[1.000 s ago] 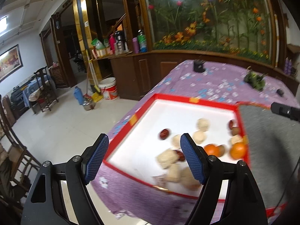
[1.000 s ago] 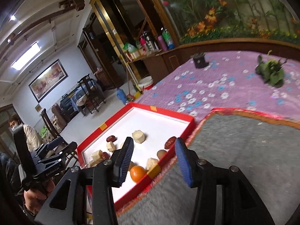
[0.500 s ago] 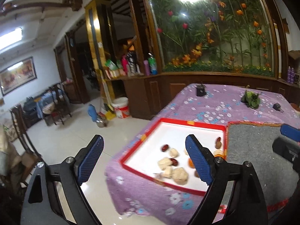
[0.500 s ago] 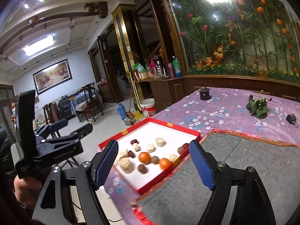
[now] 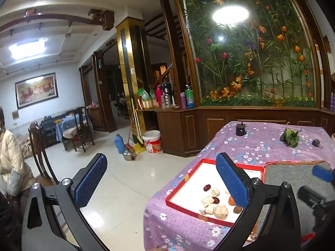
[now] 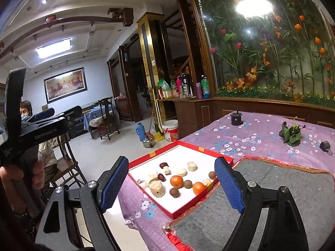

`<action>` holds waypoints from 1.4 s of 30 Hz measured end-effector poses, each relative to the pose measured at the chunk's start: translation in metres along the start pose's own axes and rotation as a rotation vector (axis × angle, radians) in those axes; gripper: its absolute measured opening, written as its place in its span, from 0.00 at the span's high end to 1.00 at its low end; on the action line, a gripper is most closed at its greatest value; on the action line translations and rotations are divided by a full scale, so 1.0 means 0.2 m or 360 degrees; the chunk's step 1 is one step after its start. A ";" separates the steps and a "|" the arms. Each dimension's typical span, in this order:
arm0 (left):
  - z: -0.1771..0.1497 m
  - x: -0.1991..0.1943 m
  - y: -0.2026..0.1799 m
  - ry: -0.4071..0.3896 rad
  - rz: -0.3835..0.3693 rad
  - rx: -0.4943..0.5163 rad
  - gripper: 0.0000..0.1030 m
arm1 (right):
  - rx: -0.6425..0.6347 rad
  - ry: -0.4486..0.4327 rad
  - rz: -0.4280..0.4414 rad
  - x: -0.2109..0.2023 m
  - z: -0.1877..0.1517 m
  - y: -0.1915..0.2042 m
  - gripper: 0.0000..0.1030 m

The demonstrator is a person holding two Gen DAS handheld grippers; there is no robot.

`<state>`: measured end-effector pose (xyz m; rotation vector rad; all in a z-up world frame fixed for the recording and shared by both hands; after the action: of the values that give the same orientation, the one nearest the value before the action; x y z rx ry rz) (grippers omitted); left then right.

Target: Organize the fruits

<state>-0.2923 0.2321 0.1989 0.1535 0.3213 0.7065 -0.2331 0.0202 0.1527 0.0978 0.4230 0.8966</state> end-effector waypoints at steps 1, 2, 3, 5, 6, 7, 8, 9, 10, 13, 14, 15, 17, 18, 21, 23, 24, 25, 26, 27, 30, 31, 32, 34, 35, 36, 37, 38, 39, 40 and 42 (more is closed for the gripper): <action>0.00 0.00 0.00 0.0012 -0.0015 -0.0020 0.00 | 0.0010 0.0011 0.0004 0.01 0.00 0.01 0.17; 0.00 0.00 0.01 0.0021 -0.0024 -0.0039 0.00 | 0.0014 0.0016 0.0008 0.02 0.00 0.01 0.17; 0.00 0.01 0.01 0.0036 -0.0025 -0.0059 0.00 | 0.0013 0.0016 0.0006 0.02 -0.01 0.01 0.17; -0.01 0.03 0.01 0.0079 -0.0021 -0.0092 0.00 | -0.0003 0.0011 -0.0011 0.03 -0.01 0.02 0.17; -0.01 0.04 0.01 0.0092 -0.0030 -0.0105 0.00 | -0.0010 0.0013 -0.0014 0.04 -0.02 0.01 0.17; -0.02 0.05 0.01 0.0104 -0.0043 -0.0116 0.00 | -0.0014 0.0014 -0.0019 0.04 -0.02 0.01 0.17; -0.02 0.06 0.00 0.0112 -0.0042 -0.0118 0.00 | -0.0012 0.0011 -0.0023 0.05 -0.02 0.00 0.17; -0.02 0.06 0.00 0.0118 -0.0032 -0.0113 0.00 | -0.0008 0.0013 -0.0023 0.05 -0.02 0.00 0.17; -0.03 0.06 0.00 0.0122 -0.0018 -0.0105 0.00 | -0.0007 0.0016 -0.0023 0.05 -0.02 -0.01 0.17; -0.04 0.06 -0.02 0.0124 -0.0024 -0.0104 0.00 | -0.0009 0.0010 -0.0031 0.05 -0.02 -0.01 0.17; -0.04 0.06 -0.03 0.0124 -0.0025 -0.0104 0.00 | -0.0012 0.0012 -0.0035 0.05 -0.02 -0.01 0.17; -0.04 0.06 -0.04 0.0124 -0.0025 -0.0097 0.00 | -0.0013 0.0012 -0.0036 0.05 -0.02 -0.01 0.17; -0.04 0.06 -0.05 0.0126 -0.0034 -0.0077 0.00 | -0.0012 0.0014 -0.0033 0.05 -0.02 -0.01 0.17; -0.04 0.06 -0.06 0.0127 -0.0043 -0.0065 0.00 | -0.0014 0.0015 -0.0033 0.06 -0.01 -0.01 0.17; -0.05 0.07 -0.09 0.0131 -0.0062 -0.0040 0.00 | -0.0024 0.0001 -0.0046 0.05 -0.01 -0.01 0.17; -0.05 0.08 -0.11 0.0138 -0.0061 -0.0043 0.00 | -0.0026 -0.0004 -0.0051 0.05 -0.01 -0.01 0.17; -0.07 0.09 -0.12 0.0149 -0.0058 -0.0041 0.00 | -0.0023 -0.0007 -0.0055 0.06 0.00 -0.02 0.17; -0.07 0.10 -0.13 0.0162 -0.0061 -0.0032 0.00 | -0.0019 -0.0007 -0.0056 0.06 0.00 -0.02 0.17; -0.09 0.12 -0.15 0.0185 -0.0072 -0.0017 0.00 | -0.0016 -0.0006 -0.0057 0.06 0.00 -0.02 0.17; -0.10 0.13 -0.17 0.0206 -0.0083 -0.0003 0.00 | -0.0012 -0.0004 -0.0058 0.06 0.00 -0.02 0.17; -0.14 0.17 -0.22 0.0253 -0.0095 0.0033 0.00 | -0.0014 0.0000 -0.0065 0.07 0.00 -0.02 0.17; -0.15 0.17 -0.23 0.0268 -0.0102 0.0044 0.00 | -0.0017 -0.0003 -0.0065 0.06 0.00 -0.02 0.17; -0.16 0.18 -0.24 0.0277 -0.0109 0.0049 0.00 | -0.0021 -0.0006 -0.0067 0.06 0.00 -0.02 0.17; -0.17 0.18 -0.26 0.0291 -0.0118 0.0050 0.00 | -0.0028 -0.0015 -0.0073 0.05 0.01 -0.01 0.17; -0.17 0.18 -0.26 0.0293 -0.0121 0.0050 0.00 | -0.0034 -0.0019 -0.0077 0.05 0.01 -0.01 0.17; -0.18 0.18 -0.26 0.0295 -0.0124 0.0050 0.00 | -0.0037 -0.0021 -0.0080 0.05 0.01 -0.01 0.17; -0.18 0.18 -0.27 0.0295 -0.0125 0.0052 0.00 | -0.0040 -0.0026 -0.0084 0.05 0.01 -0.01 0.17; -0.18 0.18 -0.27 0.0293 -0.0125 0.0055 0.00 | -0.0041 -0.0033 -0.0087 0.04 0.01 0.00 0.17; -0.18 0.18 -0.27 0.0293 -0.0128 0.0058 0.00 | -0.0040 -0.0036 -0.0089 0.04 0.02 0.00 0.17; -0.18 0.18 -0.28 0.0293 -0.0130 0.0059 0.00 | -0.0041 -0.0034 -0.0088 0.04 0.02 0.00 0.17; -0.18 0.17 -0.28 0.0291 -0.0129 0.0054 0.00 | -0.0043 -0.0034 -0.0091 0.04 0.02 0.00 0.17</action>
<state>-0.2457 0.2146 0.1442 0.1076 0.5117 0.6361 -0.2266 0.0273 0.1533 0.0703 0.3921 0.8441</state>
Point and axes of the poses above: each gripper's, at about its wrist camera, not at the fingertips, and x roughly the way its jaws point, y to its left, z to its top, the point moved 5 cm from there along x, roughly the way its jaws point, and after that the axes turned 7 degrees about x, right-handed, at the moved point
